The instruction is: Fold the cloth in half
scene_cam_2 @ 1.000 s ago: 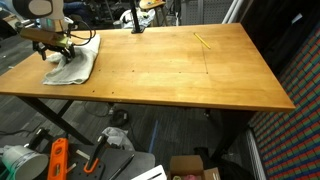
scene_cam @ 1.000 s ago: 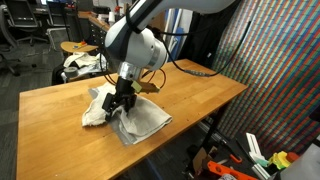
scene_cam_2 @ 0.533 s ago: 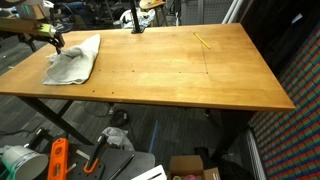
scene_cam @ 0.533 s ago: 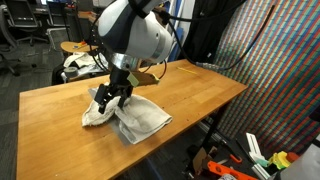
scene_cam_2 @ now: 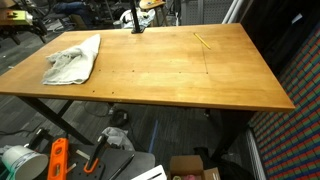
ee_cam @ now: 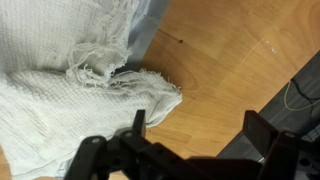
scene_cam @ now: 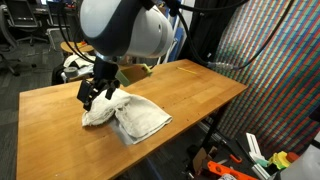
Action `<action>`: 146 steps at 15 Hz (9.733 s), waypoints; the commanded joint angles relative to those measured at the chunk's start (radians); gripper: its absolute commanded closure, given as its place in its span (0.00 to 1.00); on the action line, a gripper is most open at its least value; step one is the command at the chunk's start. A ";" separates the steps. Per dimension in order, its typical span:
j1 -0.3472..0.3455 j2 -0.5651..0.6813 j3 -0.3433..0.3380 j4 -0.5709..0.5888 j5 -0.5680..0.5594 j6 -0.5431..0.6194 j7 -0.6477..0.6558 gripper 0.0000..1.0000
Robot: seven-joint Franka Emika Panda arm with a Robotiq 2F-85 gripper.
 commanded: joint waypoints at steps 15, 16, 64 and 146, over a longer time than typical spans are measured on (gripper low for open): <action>0.205 0.083 -0.093 0.167 -0.621 -0.231 0.622 0.00; 0.205 0.083 -0.093 0.167 -0.621 -0.231 0.622 0.00; 0.259 0.499 -0.169 0.644 -0.544 -0.426 0.632 0.85; 0.110 0.719 -0.303 1.207 -0.513 -0.697 0.905 0.94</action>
